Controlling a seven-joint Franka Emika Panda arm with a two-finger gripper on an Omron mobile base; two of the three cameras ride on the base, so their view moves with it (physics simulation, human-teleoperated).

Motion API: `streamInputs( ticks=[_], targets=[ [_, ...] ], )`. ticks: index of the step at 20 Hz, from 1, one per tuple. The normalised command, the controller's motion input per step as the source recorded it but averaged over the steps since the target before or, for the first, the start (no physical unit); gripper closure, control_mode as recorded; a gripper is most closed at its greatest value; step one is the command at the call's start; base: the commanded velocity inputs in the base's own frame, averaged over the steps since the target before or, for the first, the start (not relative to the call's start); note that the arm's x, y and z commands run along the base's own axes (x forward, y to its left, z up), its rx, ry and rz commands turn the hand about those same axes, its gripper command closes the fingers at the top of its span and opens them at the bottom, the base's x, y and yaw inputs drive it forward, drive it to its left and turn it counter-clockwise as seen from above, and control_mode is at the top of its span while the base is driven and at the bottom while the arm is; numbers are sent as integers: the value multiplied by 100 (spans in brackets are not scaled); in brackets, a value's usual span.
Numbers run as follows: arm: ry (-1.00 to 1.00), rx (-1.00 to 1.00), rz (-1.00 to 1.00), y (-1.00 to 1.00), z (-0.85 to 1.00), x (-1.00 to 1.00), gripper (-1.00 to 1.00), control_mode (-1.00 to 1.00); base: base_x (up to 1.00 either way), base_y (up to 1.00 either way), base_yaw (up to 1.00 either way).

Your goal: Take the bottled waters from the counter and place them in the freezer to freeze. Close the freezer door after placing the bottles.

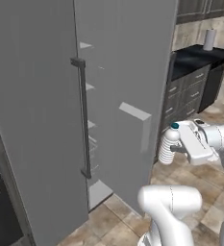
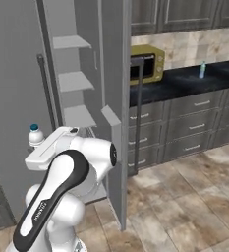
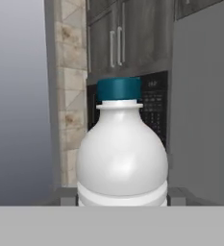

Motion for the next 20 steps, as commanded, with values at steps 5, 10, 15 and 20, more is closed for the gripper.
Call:
streamInputs(
  ticks=[5, 10, 15, 20],
  targets=[
    [0, 0, 0, 0, 0, 0, 100, 100, 59, 18, -27],
    [0, 0, 0, 0, 0, 0, 100, 100, 42, 30, -31],
    [0, 0, 0, 0, 0, 0, 100, 100, 44, 33, -27],
    [0, 0, 0, 0, 0, 0, 100, 100, 45, 49, -21]
  ],
)
